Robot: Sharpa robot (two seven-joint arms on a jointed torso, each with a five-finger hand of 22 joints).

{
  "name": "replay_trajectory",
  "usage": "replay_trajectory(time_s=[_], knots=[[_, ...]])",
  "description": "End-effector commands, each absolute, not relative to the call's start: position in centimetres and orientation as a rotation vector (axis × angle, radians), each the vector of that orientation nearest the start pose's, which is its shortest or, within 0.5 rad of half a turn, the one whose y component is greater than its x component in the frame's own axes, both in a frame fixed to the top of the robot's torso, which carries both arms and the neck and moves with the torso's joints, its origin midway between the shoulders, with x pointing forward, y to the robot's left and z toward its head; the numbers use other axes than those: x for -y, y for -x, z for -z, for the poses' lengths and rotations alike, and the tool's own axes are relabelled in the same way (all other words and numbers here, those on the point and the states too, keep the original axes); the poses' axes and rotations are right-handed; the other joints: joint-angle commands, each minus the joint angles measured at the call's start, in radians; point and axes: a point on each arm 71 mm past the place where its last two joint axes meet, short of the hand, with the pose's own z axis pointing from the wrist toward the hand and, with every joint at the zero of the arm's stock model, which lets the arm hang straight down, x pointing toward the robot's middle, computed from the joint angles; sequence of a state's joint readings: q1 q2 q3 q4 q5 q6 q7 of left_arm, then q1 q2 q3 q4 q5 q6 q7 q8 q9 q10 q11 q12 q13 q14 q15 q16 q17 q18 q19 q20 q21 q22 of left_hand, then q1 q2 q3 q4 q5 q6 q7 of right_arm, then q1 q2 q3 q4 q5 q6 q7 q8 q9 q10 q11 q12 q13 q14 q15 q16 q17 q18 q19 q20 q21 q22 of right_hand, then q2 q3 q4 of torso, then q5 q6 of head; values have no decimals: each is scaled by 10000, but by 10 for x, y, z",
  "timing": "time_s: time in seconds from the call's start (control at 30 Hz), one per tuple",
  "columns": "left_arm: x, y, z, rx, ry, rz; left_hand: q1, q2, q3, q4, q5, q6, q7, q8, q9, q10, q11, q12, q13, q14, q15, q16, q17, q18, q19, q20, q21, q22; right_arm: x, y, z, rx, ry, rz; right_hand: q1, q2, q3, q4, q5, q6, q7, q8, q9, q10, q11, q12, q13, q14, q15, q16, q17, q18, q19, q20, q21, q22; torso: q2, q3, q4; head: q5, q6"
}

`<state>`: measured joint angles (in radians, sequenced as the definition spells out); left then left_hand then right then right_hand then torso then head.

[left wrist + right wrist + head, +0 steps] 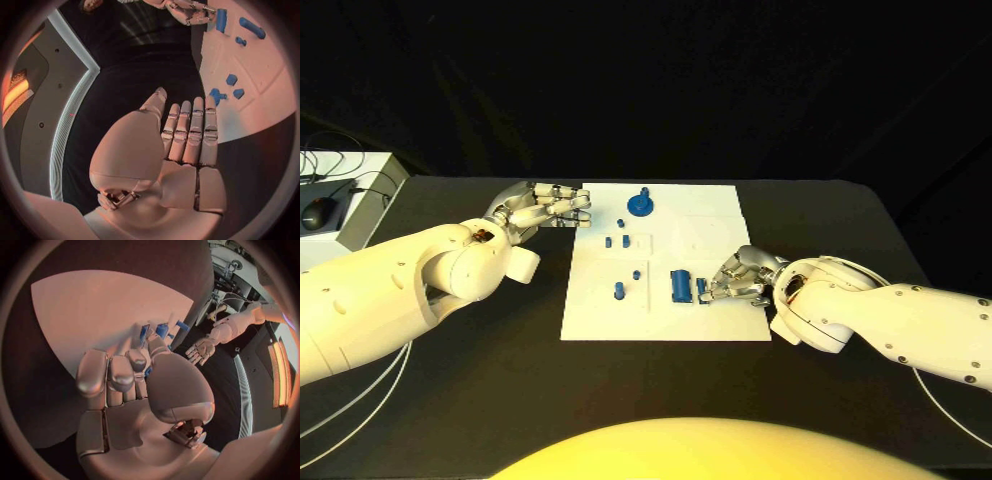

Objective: Assemble the parts on the task board

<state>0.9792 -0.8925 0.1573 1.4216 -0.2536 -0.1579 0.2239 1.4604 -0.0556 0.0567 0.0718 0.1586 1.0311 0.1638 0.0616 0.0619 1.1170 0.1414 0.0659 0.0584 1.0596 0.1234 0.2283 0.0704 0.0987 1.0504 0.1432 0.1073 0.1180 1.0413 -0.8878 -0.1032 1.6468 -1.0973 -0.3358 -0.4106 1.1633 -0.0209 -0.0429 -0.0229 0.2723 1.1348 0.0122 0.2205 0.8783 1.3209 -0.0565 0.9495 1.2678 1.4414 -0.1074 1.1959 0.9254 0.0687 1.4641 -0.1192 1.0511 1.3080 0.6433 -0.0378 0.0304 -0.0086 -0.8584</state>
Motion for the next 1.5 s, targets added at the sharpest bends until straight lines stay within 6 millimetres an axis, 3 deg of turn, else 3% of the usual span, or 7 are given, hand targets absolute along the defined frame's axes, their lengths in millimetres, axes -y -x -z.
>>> replay_trajectory(time_s=[0.03,0.7,1.23,1.4,1.5], knots=[[-258,-484,229,-16113,10812,14284,-11,49,45,21,8,-6,57,15,1,-71,-14,-45,13,-73,-25,42,12,-189,-69,-5,-50,-12,206,-416,284,-21113,-3721,-5507,2,65,2,-43,-61,-35,-45,34,8,81,-16,24,12,29,-61,36,6,-102,459,-68,62,1430,4,0,1,-5,-10],[-258,-484,229,-16097,10807,14286,-10,48,47,20,8,-4,62,15,1,-73,-12,-46,13,-77,-24,43,12,-191,-72,-5,-52,-12,204,-417,288,-21304,-2918,-5116,121,161,37,-218,-6,-46,-83,161,23,90,-42,10,10,27,-79,46,50,-114,456,-85,86,1434,-4,-1,-8,1,1],[-259,-484,229,-16051,10807,14268,-28,51,44,33,11,-1,63,15,1,-70,-12,-44,14,-82,-23,45,12,-199,-81,-5,-55,-11,205,-421,274,-18973,-4933,-7646,-94,103,-34,-24,340,-109,-66,210,12,59,-29,-35,-6,18,-72,-3,-1,-104,444,-82,-10,1412,-5,-7,4,-33,24],[-259,-484,229,-15949,10829,14267,-69,41,21,61,8,-24,58,13,1,-97,-6,-46,14,-96,-15,41,10,-203,-89,0,-60,-13,211,-425,268,-17857,-5896,-8567,-105,116,-97,19,394,-207,30,38,-155,-64,35,-195,-80,1,-25,-191,-217,-64,377,-42,-371,1331,-11,-18,-7,-9,81],[-259,-484,228,-15870,10850,14284,-79,36,13,67,9,-28,56,13,1,-101,-2,-45,14,-104,-11,37,9,-205,-93,2,-63,-14,215,-426,266,-17259,-6400,-8905,-214,72,-257,138,410,-188,121,-275,-525,-130,99,-280,-134,-6,19,-292,-341,-24,368,2,-606,1289,-20,-13,-2,-9,127]])
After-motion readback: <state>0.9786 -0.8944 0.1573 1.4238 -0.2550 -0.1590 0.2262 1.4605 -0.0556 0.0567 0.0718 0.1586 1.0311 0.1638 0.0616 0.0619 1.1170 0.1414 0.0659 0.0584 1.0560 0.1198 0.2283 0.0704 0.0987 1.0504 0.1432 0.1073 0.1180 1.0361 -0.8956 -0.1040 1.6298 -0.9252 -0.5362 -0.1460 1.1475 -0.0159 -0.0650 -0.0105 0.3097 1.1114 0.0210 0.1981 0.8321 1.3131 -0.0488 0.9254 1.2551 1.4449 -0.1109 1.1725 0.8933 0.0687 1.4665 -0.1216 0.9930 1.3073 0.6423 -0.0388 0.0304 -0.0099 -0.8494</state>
